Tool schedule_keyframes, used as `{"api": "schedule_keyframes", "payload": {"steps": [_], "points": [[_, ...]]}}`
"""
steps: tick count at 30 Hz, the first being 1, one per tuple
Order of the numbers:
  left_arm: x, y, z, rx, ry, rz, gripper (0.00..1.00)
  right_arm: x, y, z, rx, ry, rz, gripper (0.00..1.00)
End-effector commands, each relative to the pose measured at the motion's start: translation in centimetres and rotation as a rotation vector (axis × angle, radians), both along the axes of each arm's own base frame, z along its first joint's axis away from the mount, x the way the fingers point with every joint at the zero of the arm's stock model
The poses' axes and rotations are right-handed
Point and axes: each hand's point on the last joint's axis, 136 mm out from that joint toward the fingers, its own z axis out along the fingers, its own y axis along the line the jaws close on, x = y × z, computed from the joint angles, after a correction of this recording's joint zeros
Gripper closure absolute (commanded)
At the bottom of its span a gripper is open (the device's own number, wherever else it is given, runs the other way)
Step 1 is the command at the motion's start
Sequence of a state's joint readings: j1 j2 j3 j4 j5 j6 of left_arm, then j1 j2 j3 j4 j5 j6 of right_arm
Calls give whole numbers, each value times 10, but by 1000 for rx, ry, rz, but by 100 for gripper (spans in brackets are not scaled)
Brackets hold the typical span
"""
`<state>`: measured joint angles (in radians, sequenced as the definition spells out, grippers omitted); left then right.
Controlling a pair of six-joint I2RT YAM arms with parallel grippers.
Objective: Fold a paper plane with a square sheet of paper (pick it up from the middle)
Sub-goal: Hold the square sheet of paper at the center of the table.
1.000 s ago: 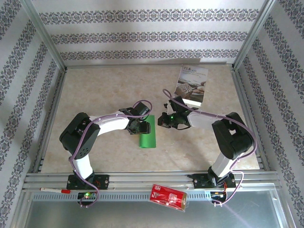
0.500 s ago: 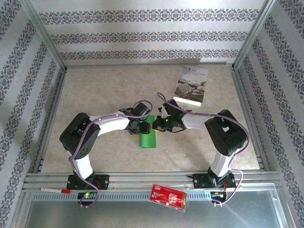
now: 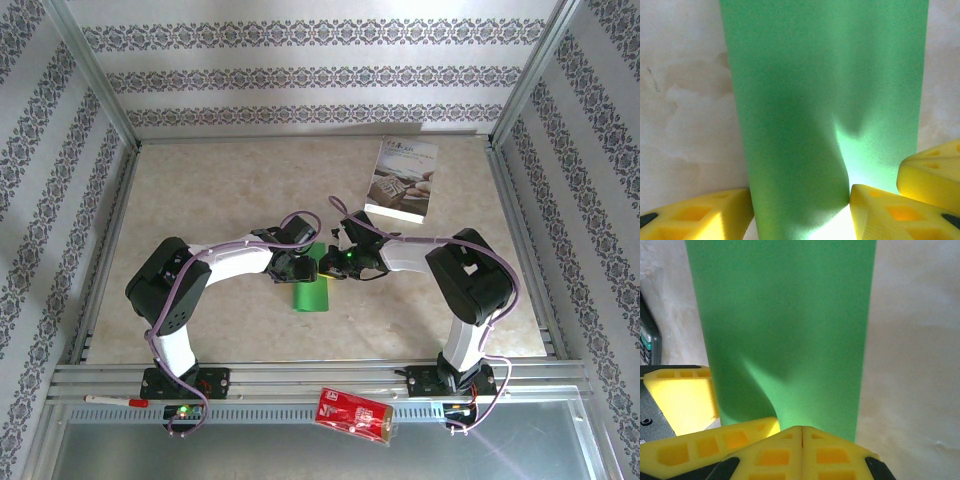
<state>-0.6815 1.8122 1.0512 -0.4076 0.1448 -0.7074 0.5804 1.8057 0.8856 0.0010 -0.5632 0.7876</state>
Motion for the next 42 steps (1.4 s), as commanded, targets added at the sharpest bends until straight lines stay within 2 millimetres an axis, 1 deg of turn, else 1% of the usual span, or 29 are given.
{"api": "schedule_keyframes", "payload": {"steps": [1, 9, 20, 26, 32, 37, 42], "points": [[-27, 1, -56, 44, 102, -36, 43, -3, 3, -5, 2, 14, 6, 100], [-27, 0, -56, 44, 103, -36, 43, -5, 0, -15, -26, 38, 0, 100], [-27, 1, -56, 43, 102, -34, 44, -17, -22, -43, -171, 88, -12, 100], [-26, -1, -53, 37, 94, -32, 43, -25, -29, -57, -219, 111, -19, 100], [-20, -6, -41, 14, 79, -27, 42, -31, -36, -69, -255, 127, -31, 100], [-14, -12, -20, -22, 44, -15, 38, -34, -41, -77, -280, 141, -43, 100], [-11, -12, 0, -38, 16, -2, 35, -37, -47, -82, -311, 147, -52, 100]]}}
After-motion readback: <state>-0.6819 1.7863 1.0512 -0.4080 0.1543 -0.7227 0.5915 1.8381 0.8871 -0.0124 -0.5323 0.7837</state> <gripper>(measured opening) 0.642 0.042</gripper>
